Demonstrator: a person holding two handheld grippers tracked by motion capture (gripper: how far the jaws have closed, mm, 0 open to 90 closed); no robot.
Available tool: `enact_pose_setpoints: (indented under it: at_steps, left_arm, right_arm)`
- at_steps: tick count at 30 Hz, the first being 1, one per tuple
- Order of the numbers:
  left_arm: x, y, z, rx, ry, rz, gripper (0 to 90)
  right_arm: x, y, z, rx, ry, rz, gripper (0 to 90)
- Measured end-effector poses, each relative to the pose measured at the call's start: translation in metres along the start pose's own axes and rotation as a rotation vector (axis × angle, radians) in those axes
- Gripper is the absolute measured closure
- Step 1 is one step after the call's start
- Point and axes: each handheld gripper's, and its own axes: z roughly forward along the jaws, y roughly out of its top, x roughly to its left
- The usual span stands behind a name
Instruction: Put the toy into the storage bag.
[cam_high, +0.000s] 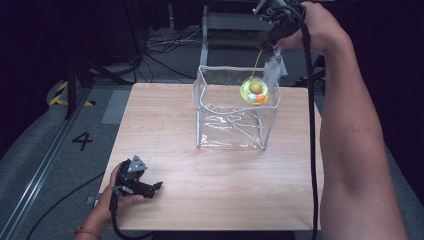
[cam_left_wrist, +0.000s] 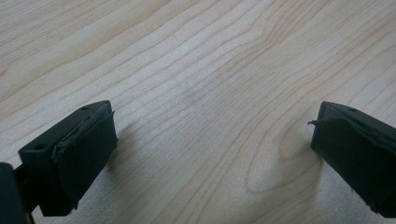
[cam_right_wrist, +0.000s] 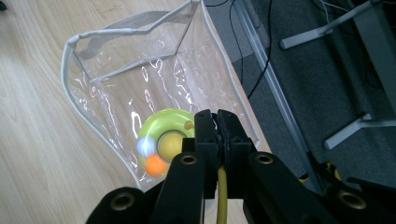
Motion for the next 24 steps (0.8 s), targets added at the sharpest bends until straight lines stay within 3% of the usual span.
enact_pose_setpoints:
  at_steps: [4, 6, 7, 24]
  left_arm:
    - [0.000, 0.000, 0.000, -0.002, 0.004, 0.004, 0.5]
    - [0.000, 0.000, 0.000, -0.001, 0.002, 0.001, 0.5]
    - [0.000, 0.000, 0.000, -0.003, 0.003, -0.001, 0.5]
    - [0.000, 0.000, 0.001, -0.007, 0.008, 0.001, 0.5]
  right_arm:
    - [0.000, -0.007, 0.015, 0.014, 0.019, 0.006, 88.2]
    - [-0.001, -0.011, 0.021, -0.002, -0.005, 0.013, 88.3]
    - [0.000, -0.015, 0.025, -0.012, 0.029, 0.010, 88.3]
    - [0.020, -0.044, 0.078, 0.105, 0.093, -0.019, 88.0]
